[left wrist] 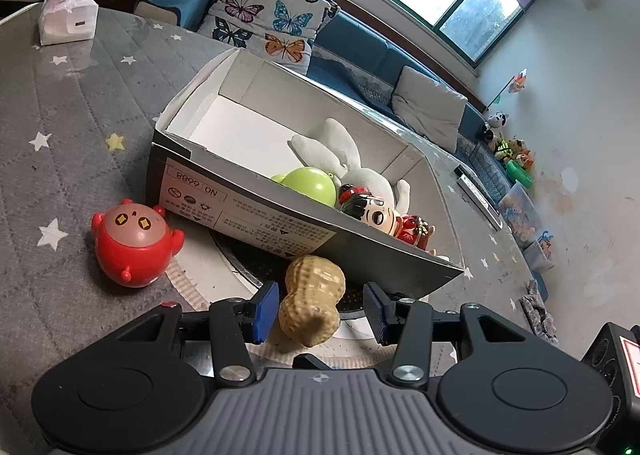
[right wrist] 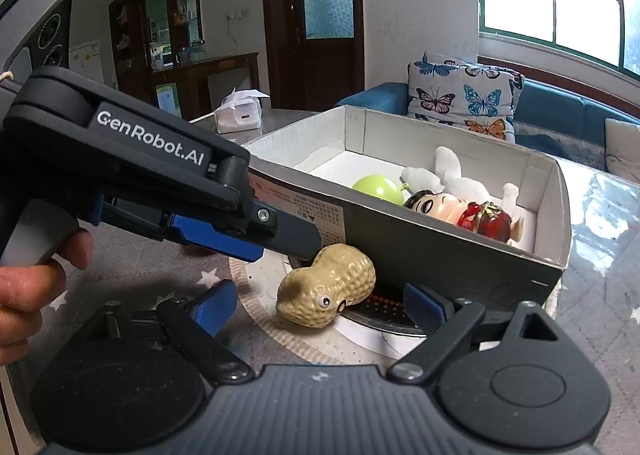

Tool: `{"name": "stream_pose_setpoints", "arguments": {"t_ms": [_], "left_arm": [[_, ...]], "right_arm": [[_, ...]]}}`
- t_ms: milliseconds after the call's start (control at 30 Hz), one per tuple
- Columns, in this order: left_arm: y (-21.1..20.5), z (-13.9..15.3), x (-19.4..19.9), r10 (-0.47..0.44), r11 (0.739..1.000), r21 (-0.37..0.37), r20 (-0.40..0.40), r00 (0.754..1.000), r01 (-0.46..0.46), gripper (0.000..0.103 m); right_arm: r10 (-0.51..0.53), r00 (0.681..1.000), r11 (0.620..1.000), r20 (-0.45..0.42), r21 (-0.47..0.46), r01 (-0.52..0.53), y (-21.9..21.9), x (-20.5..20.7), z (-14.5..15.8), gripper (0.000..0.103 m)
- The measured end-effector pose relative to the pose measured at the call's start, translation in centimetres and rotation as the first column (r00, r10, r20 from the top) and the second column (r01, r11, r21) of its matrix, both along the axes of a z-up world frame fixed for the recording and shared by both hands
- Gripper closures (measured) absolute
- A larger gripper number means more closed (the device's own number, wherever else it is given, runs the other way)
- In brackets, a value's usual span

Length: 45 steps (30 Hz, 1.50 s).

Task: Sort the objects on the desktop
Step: 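Lower the right tool onto the tan peanut figure and grasp it, then lift the peanut figure over the shoebox wall with the right tool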

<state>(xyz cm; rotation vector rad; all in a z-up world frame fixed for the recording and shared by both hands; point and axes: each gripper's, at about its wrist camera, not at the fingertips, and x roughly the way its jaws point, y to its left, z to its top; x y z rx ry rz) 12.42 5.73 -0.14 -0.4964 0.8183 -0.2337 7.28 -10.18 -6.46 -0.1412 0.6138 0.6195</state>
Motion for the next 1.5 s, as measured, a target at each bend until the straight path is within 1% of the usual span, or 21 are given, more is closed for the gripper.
{"name": "stream_pose_setpoints", "arguments": {"t_ms": [367, 433, 533, 600, 733, 833, 900, 1033, 1067, 1167, 1500], "left_arm": [[-0.1, -1.1, 1.3, -0.013, 1.0, -0.006, -0.03, 0.999, 0.013, 0.054], [-0.1, -1.3, 1.5, -0.014, 1.0, -0.009, -0.037, 0.999, 0.013, 0.054], [-0.1, -1.6, 1.8, -0.015, 1.0, -0.01, -0.047, 0.999, 0.015, 0.054], [-0.1, -1.9, 2.0, -0.015, 1.0, -0.011, -0.054, 0.998, 0.014, 0.054], [-0.3, -2.3, 2.5, -0.025, 1.0, -0.017, -0.072, 0.997, 0.024, 0.054], [-0.3, -2.6, 2.7, -0.028, 0.999, -0.021, -0.082, 0.996, 0.026, 0.054], [-0.3, -2.8, 2.8, -0.033, 0.999, -0.024, -0.086, 0.996, 0.031, 0.055], [-0.4, -3.1, 3.0, -0.04, 0.999, -0.025, -0.098, 0.994, 0.038, 0.06], [-0.4, -3.1, 3.0, -0.043, 0.999, -0.024, -0.1, 0.994, 0.041, 0.062], [-0.5, -3.0, 3.0, -0.054, 0.998, -0.021, -0.096, 0.994, 0.052, 0.062], [-0.4, -1.1, 1.7, -0.052, 0.999, -0.013, -0.062, 0.997, 0.051, 0.062]], "right_arm": [[0.007, 0.999, 1.0, -0.032, 0.009, -0.007, 0.8, 1.0, -0.8, 0.013], [0.008, 0.999, 1.0, -0.039, 0.008, -0.007, 1.0, 1.2, -1.0, 0.017], [0.008, 0.999, 1.0, -0.05, 0.006, -0.008, 1.1, 1.5, -1.3, 0.018], [0.006, 0.998, 1.0, -0.057, 0.007, -0.005, 1.1, 1.7, -1.4, 0.021], [0.002, 0.998, 1.0, -0.069, 0.008, -0.001, 1.1, 2.2, -1.7, 0.022], [0.004, 0.997, 1.0, -0.075, 0.009, -0.004, 1.0, 2.4, -1.9, 0.026], [0.003, 0.997, 1.0, -0.076, 0.01, -0.002, 1.0, 2.4, -1.9, 0.027], [0.007, 0.996, 1.0, -0.083, 0.004, -0.007, 1.2, 2.4, -2.3, 0.028], [0.006, 0.996, 1.0, -0.084, 0.003, -0.006, 1.2, 2.4, -2.3, 0.028], [0.003, 0.996, 1.0, -0.085, 0.004, -0.002, 1.2, 2.3, -2.4, 0.029], [0.02, 0.998, 1.0, -0.055, 0.004, -0.02, 1.2, 1.2, -1.4, 0.032]]}}
